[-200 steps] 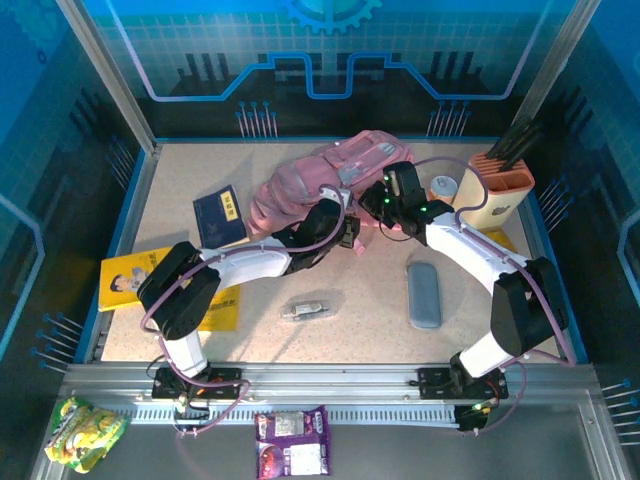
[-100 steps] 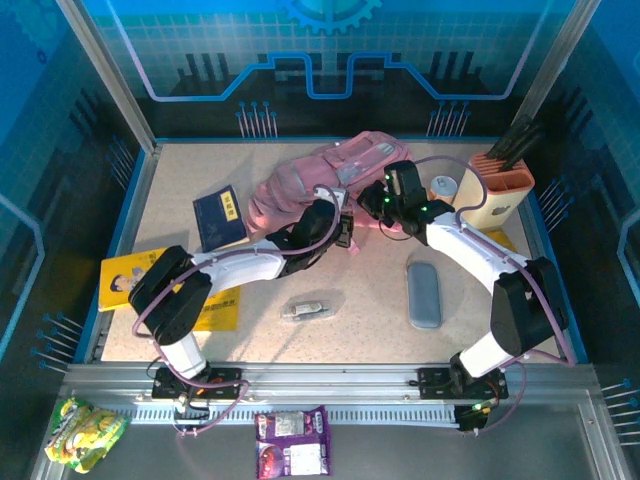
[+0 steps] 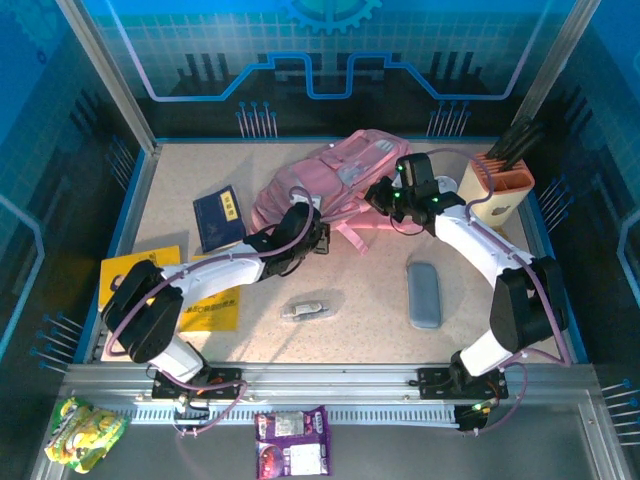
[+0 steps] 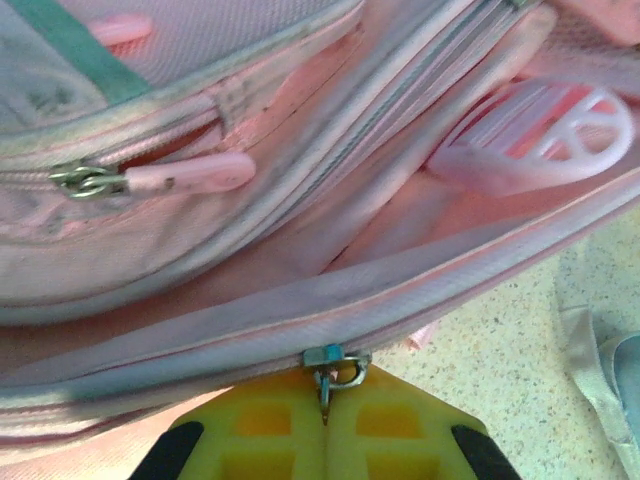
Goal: Pack the student bag
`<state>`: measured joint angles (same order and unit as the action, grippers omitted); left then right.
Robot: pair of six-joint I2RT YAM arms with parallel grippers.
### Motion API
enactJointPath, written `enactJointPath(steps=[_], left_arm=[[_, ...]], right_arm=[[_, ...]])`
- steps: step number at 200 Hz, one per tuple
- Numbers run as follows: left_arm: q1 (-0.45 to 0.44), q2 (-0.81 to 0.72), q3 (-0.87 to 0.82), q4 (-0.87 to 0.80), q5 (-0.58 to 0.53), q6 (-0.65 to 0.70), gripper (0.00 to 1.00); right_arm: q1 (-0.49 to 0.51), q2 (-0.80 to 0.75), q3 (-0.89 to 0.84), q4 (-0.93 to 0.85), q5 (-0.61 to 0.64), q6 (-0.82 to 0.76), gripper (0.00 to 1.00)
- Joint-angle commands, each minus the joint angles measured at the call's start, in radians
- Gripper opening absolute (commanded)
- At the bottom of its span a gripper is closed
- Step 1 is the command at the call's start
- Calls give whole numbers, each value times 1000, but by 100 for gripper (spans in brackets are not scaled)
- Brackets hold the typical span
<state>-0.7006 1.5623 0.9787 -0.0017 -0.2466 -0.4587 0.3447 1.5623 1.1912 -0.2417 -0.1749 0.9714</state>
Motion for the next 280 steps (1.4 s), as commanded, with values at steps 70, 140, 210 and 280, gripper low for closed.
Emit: enactJointPath(steps=[70, 140, 210, 280], left_arm=[[6, 100, 76, 53, 29, -22, 12], [6, 155, 116, 121, -23, -32, 13], [13, 85, 92, 2, -79, -32, 0], [84, -67, -58, -217, -8, 3, 0]], right_arm=[[12, -4, 22, 60, -58, -13, 0], [25, -6, 1, 82, -61, 0, 0], [-20, -11, -6, 46, -91, -46, 0], [-121, 22, 48, -24, -202, -143, 0]])
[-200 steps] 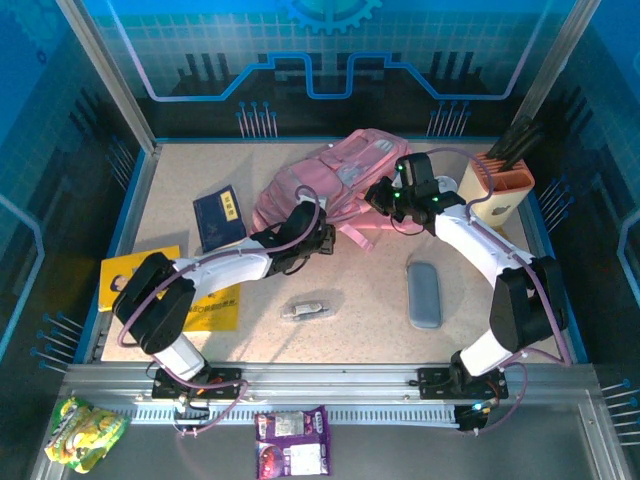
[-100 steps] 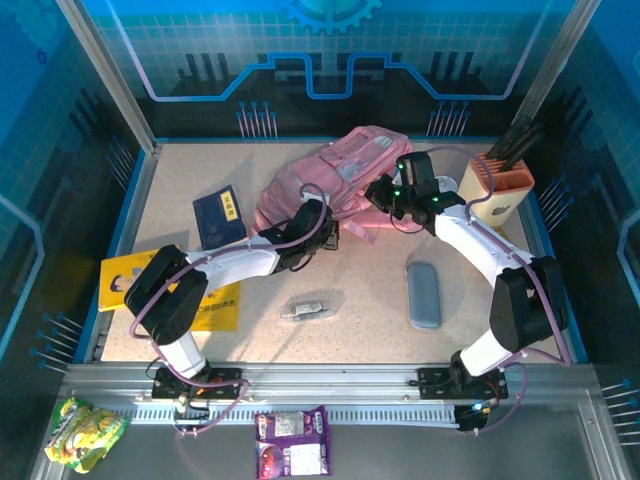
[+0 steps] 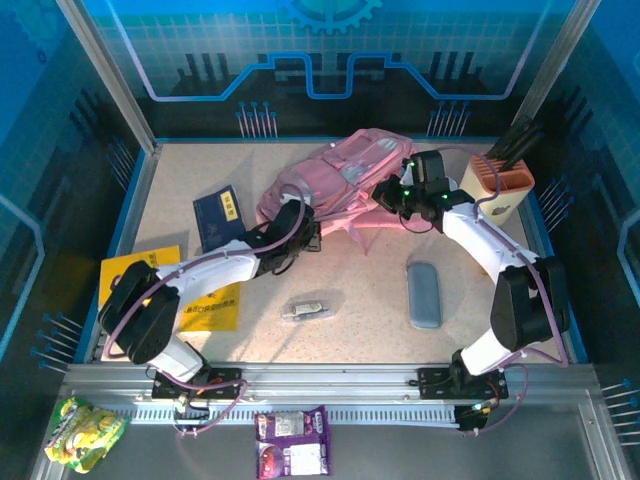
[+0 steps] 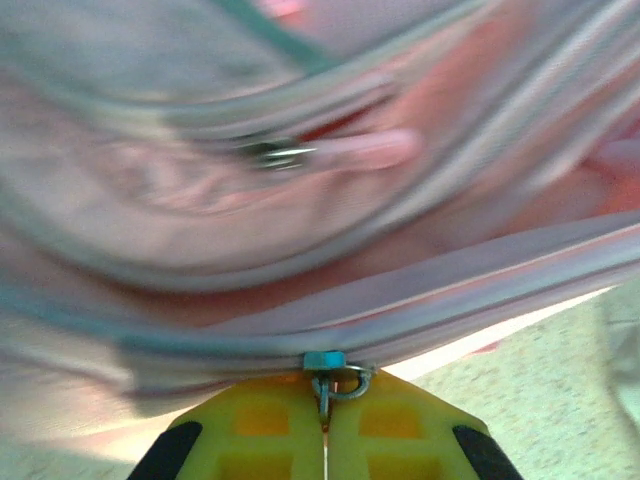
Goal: Pack the student bag
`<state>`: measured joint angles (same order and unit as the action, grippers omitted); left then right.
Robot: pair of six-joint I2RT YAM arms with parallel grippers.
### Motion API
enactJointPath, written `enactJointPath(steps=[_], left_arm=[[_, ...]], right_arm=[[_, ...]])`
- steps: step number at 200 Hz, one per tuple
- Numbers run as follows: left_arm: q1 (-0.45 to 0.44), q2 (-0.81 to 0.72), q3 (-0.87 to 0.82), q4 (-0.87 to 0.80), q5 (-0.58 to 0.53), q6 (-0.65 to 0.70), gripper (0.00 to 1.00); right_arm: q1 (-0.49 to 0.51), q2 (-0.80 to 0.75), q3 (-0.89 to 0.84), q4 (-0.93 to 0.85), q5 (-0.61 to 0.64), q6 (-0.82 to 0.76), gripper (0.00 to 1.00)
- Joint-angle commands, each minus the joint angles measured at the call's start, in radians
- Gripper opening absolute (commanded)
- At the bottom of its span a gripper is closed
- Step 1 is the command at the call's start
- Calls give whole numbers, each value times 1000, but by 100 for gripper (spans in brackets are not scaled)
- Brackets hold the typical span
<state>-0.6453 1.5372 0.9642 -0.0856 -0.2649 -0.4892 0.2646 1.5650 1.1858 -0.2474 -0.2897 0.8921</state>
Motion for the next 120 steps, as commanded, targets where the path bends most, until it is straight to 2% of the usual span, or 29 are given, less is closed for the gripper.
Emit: enactJointPath(steps=[1, 33, 61, 74, 93, 120], left_arm=[[29, -42, -44, -135, 14, 35, 0], [3, -39, 11, -250, 27, 12, 0], [-97, -11, 65, -253, 52, -16, 0], [-124, 18, 103, -282, 49, -87, 0], [-138, 58, 135, -252, 78, -178, 0], [-145, 119, 188, -233, 44, -208, 0]], right_arm=[[-41, 20, 55, -19, -91, -65, 0], [-60, 92, 127, -53, -141, -108, 0], [-74, 170, 211, -108, -135, -150, 5], [-79, 216, 253, -125, -141, -166, 7], [-90, 283, 320, -188, -143, -191, 17], [-89, 311, 325, -202, -157, -199, 34]])
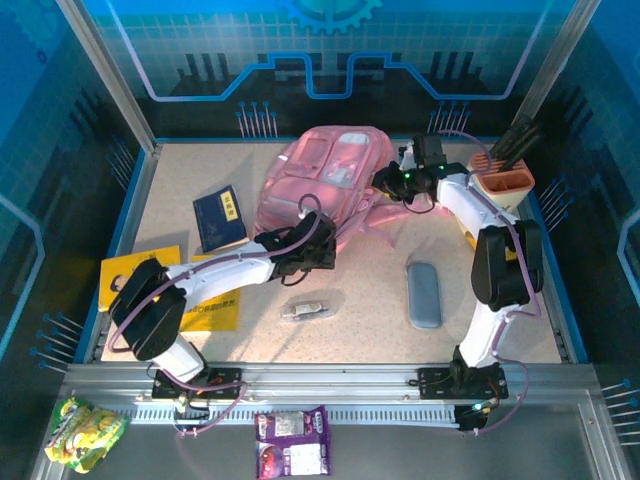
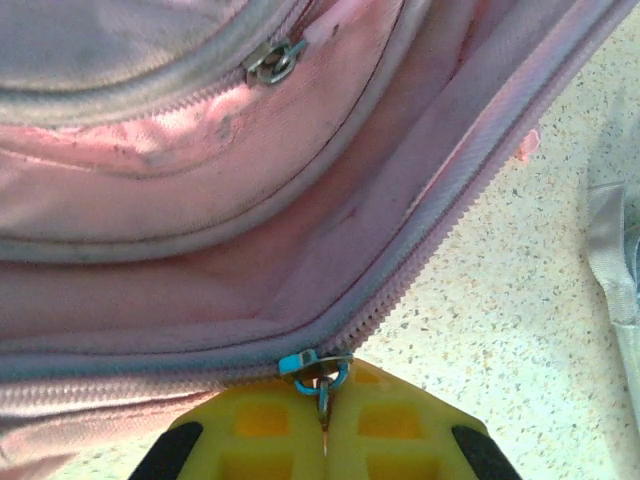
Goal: Pack the student bag
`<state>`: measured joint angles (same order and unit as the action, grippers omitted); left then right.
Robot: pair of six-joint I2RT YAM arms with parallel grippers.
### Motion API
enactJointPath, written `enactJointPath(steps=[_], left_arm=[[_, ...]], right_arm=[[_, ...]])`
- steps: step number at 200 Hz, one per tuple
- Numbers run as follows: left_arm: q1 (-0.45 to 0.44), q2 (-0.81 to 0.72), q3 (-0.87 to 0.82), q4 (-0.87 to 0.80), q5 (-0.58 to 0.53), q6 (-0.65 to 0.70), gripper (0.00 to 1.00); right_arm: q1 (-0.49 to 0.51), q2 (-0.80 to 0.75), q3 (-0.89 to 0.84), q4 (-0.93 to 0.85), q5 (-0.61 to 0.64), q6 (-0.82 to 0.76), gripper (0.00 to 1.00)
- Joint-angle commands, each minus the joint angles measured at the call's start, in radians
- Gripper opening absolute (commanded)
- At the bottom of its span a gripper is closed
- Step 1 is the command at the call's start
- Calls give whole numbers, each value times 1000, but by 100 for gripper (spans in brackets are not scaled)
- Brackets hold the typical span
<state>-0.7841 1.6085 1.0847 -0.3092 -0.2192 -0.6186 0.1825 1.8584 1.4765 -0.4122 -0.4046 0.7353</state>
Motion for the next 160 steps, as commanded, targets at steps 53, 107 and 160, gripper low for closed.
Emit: enactJointPath(steps=[53, 107, 160], left_arm=[[-5, 73, 94, 2, -27, -77, 0], [-4, 54, 80, 21, -29, -83, 0], [-4, 36, 80, 17, -15, -82, 0]], right_arm=[[15, -141, -179, 4, -34, -33, 60], [123, -220, -407, 176, -17, 128, 78], [201, -155, -453, 343, 93, 271, 68]])
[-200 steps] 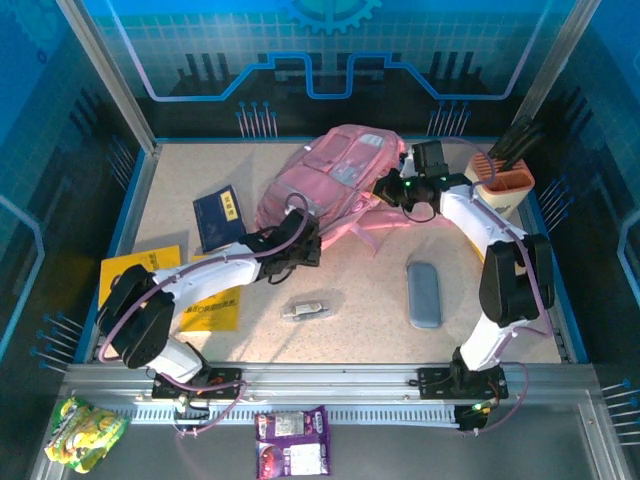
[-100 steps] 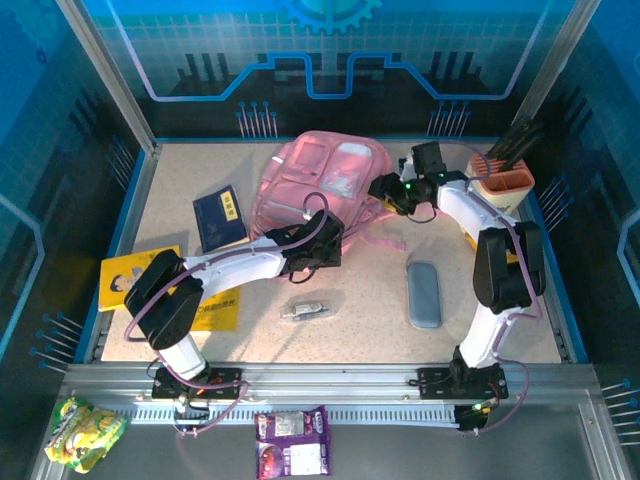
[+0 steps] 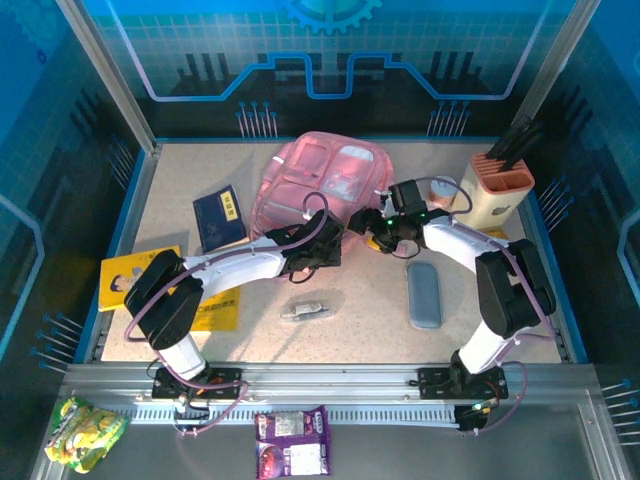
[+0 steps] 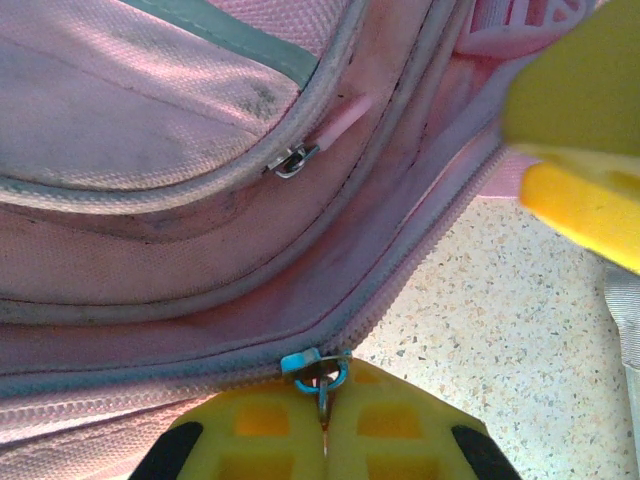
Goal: Pack the student bag
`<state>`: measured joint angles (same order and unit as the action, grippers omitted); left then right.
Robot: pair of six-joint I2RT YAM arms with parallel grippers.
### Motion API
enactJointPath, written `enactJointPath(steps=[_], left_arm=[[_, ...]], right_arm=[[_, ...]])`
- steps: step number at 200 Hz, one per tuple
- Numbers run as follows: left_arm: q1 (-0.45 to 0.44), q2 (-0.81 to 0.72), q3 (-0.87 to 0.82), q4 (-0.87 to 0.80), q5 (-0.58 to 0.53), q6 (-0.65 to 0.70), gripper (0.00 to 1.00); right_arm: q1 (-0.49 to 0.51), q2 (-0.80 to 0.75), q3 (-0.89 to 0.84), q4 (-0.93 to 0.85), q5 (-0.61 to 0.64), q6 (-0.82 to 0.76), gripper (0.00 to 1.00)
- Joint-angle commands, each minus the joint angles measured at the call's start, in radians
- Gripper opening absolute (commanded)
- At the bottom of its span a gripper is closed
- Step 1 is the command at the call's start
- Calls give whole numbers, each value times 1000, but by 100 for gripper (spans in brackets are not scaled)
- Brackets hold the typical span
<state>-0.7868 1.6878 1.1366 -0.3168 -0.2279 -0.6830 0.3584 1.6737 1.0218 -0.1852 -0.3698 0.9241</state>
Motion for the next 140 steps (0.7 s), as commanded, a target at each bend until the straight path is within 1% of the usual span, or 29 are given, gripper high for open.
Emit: enactJointPath(steps=[1, 29, 36, 45, 48, 50, 65, 74, 84, 89, 109, 140], left_arm=[[-2, -44, 28, 25, -6, -16, 0], [-2, -61, 26, 29, 8, -9, 0], [-2, -64, 27, 29, 20, -5, 0], [-3, -71, 29, 23, 29, -1, 0], [-2, -74, 29, 20, 30, 0, 0], [-2, -76, 29, 17, 31, 2, 0], [-2, -98, 28, -3, 24, 13, 0], [-2, -114, 27, -27, 10, 23, 0], [-2, -131, 32, -63, -1, 39, 0], [-2, -139, 38, -93, -10, 46, 0], [-2, -169, 51, -203, -42, 83, 0], [15, -236, 24, -330, -118, 108, 0]], right_arm=[[26, 32, 4, 116, 59, 83, 67], [32, 84, 60, 102, 95, 78, 55], [29, 91, 72, 102, 97, 72, 49], [24, 95, 89, 99, 92, 67, 40], [24, 94, 97, 96, 90, 63, 34], [24, 94, 99, 96, 90, 63, 33], [21, 73, 123, 84, 104, 43, 15], [19, 57, 139, 70, 116, 31, 7], [14, 40, 158, 57, 124, 15, 2], [11, 33, 171, 44, 128, 6, 0], [-7, 13, 227, -4, 130, -14, 0], [-52, -3, 284, -55, 94, -33, 0]])
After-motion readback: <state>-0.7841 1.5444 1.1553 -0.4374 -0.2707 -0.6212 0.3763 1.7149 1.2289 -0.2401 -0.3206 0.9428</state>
